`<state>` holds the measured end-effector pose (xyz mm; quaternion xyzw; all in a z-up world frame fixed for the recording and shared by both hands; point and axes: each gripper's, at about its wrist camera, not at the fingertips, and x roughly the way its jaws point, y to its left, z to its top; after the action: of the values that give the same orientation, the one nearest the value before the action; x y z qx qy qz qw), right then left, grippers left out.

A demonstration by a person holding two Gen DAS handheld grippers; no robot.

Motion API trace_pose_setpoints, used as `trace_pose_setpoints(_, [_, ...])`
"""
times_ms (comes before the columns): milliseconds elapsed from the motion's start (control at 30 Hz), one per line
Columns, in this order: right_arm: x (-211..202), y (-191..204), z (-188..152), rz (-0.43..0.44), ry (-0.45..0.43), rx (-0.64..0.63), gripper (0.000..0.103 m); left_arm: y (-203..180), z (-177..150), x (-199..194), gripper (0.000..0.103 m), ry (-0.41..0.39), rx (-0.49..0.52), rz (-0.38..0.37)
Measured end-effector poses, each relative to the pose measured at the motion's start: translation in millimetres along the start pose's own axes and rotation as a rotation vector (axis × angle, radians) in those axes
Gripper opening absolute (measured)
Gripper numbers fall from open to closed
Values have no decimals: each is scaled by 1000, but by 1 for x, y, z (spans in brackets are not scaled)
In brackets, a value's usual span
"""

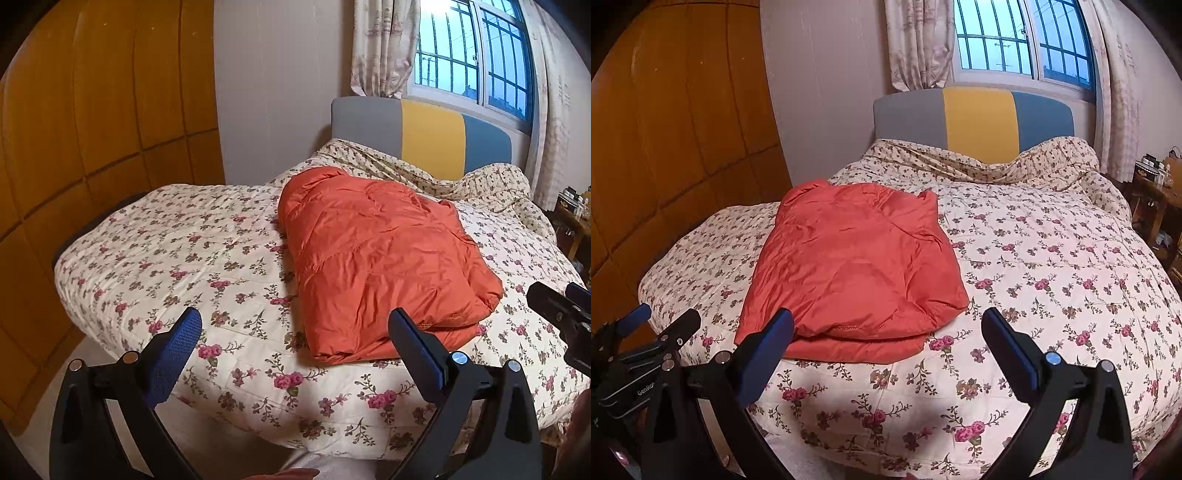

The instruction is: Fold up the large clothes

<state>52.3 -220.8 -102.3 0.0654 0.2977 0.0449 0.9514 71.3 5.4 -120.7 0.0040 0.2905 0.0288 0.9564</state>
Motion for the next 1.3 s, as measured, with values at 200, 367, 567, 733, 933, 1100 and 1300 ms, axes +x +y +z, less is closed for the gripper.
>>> trace_pose_setpoints(200, [0, 0, 0, -1, 1, 0, 101, -3, -1, 0, 100, 4, 3, -5])
trace_pose_setpoints(367, [0, 0, 0, 1, 0, -4, 101, -4, -1, 0, 100, 2, 4, -6])
trace_pose_setpoints(567, [2, -1, 0, 4, 7, -2, 101, -5, -1, -1, 100, 2, 3, -7])
trace_pose_setpoints(733, [3, -2, -1, 13, 14, 10, 101, -5, -1, -1, 100, 0, 1, -11])
trace_pose_setpoints(933, [4, 1, -1, 11, 11, 2, 101, -5, -1, -1, 100, -10, 12, -26])
trace_pose_setpoints(1100, [4, 0, -1, 9, 10, 7, 101, -7, -1, 0, 100, -3, 24, -47])
trace_pose_setpoints(1300, [5, -2, -1, 7, 17, 12, 101, -10, -2, 1, 100, 4, 23, -67])
